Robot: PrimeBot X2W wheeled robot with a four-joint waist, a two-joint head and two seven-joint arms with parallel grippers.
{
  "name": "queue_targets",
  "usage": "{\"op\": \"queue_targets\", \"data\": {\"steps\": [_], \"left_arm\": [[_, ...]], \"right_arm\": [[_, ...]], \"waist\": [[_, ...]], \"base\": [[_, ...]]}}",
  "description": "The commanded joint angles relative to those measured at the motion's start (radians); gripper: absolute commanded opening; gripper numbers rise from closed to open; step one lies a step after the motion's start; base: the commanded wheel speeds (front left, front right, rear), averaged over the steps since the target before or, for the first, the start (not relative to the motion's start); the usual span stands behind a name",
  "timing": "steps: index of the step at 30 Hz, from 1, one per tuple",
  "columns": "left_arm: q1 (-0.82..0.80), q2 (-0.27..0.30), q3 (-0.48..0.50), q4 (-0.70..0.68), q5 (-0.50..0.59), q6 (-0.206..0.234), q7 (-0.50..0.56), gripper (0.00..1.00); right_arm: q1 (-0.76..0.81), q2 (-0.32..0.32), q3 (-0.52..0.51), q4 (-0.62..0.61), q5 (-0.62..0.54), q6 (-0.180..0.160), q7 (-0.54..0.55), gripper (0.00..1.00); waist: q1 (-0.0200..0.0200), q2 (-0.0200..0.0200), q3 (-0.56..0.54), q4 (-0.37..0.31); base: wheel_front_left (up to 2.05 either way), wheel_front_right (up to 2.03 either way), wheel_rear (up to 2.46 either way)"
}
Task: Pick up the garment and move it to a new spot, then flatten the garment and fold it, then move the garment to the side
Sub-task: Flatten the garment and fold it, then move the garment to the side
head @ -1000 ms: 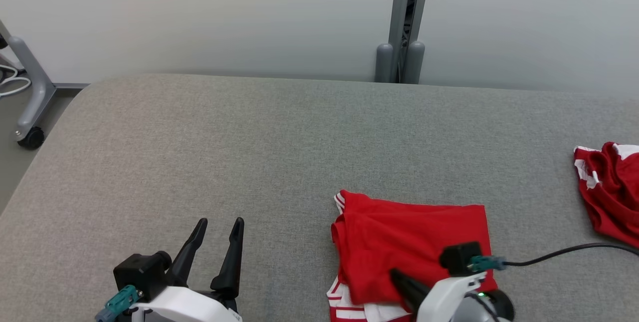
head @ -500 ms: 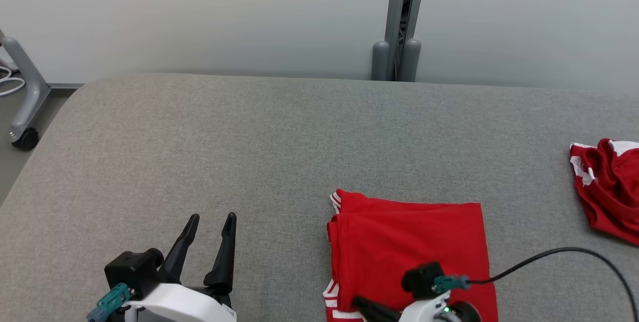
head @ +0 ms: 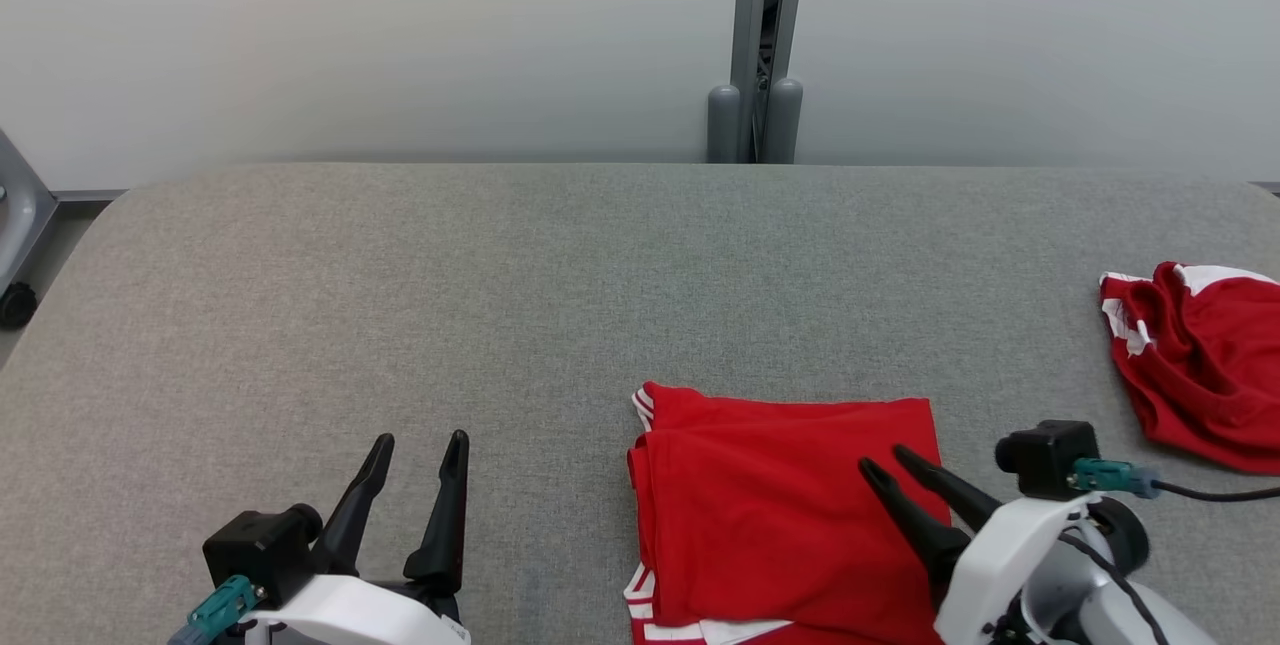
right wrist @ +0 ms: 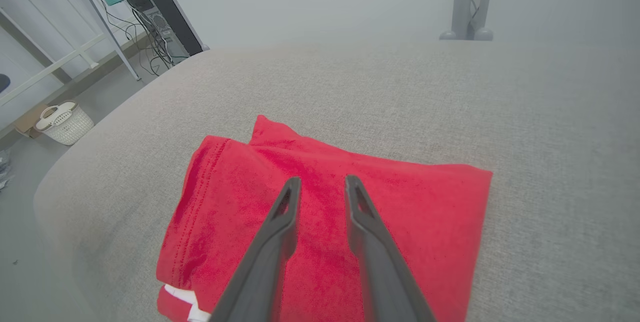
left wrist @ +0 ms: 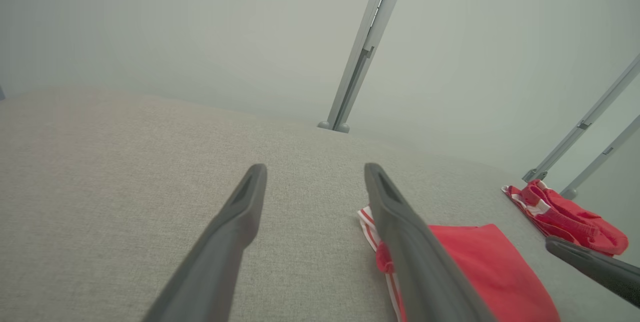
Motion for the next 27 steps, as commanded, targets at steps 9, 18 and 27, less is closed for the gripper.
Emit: {"op": "queue_targets", "data": {"steps": [9, 18, 27], "left_arm": [[-0.024, 0.002, -0.010, -0.001, 0.010, -0.005, 0.004, 1.00], [-0.043, -0.009, -0.012, 0.010, 0.010, -0.010, -0.003, 1.00], [-0.047, -0.011, -0.013, 0.021, 0.010, -0.017, -0.007, 1.00]], "right_arm": [[0.039, -0.062, -0.127, 0.004, -0.033, 0.000, 0.183, 1.00], [0.048, -0.059, -0.216, 0.052, -0.005, 0.000, 0.317, 1.00], [0.035, -0.020, -0.255, 0.119, 0.058, 0.000, 0.369, 1.00]], "waist": [[0.0000, -0.0001, 0.032, 0.021], [0.0000, -0.0001, 0.058, 0.055], [0.0000, -0.0001, 0.068, 0.082]], "base": [[0.00, 0.00, 0.00], [0.00, 0.00, 0.00], [0.00, 0.00, 0.00]]}}
